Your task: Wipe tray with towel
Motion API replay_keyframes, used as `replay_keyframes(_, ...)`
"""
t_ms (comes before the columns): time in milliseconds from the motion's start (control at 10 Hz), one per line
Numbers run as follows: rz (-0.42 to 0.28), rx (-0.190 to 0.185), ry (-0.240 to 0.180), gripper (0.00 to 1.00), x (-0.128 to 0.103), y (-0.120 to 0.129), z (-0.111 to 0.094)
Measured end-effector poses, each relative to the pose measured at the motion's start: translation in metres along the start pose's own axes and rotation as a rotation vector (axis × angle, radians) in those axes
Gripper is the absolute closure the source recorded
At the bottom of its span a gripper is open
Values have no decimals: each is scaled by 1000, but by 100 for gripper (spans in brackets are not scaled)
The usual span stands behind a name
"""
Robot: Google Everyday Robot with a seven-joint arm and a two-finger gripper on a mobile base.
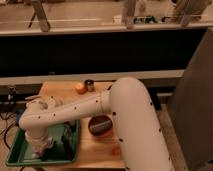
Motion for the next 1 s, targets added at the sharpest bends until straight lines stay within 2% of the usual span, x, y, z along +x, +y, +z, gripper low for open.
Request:
replay_keyframes(300,-24,-2,-7,100,-3,-5,1)
replay_keyframes(700,-116,-15,-27,100,-15,-38,7)
replay_keyframes(1000,-137,13,-25,100,-6,-56,-4)
